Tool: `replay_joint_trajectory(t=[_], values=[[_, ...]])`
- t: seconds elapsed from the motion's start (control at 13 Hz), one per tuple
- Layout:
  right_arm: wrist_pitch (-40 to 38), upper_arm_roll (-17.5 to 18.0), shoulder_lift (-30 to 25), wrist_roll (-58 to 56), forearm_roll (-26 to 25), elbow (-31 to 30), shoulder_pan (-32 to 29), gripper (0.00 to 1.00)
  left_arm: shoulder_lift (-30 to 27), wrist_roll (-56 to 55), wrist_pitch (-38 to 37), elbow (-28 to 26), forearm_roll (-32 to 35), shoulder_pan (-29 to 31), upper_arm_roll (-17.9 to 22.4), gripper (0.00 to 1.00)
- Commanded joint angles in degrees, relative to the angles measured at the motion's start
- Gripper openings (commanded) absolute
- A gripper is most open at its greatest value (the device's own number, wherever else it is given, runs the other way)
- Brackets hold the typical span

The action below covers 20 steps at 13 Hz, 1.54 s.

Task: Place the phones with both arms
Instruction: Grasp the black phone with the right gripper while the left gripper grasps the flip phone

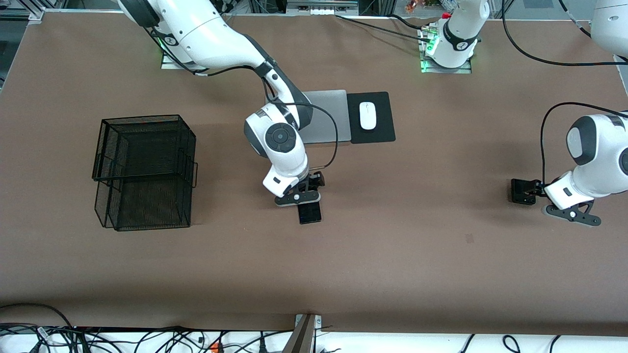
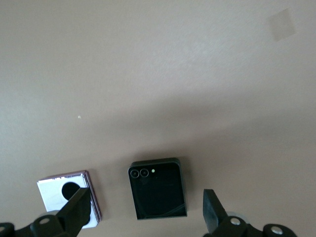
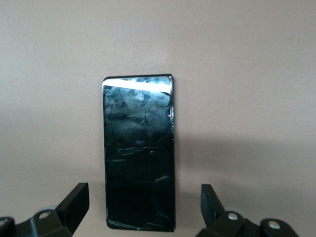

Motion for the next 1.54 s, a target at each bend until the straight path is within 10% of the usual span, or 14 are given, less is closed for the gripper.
replay_joint_trajectory(t=[0.0,1.46], values=[[4.4,-0.6,3.1,0.5,-0.6,1.7,1.1,1.00,-2.0,0.6,3.0,-4.5,-2.4,2.6,-0.8,1.00],[6.0,-0.7,4.9,0.7,-4.5,1.0,2.7,1.00,3.5,2.0,15.3,-10.3,-6.8,5.3,-0.1,1.00]])
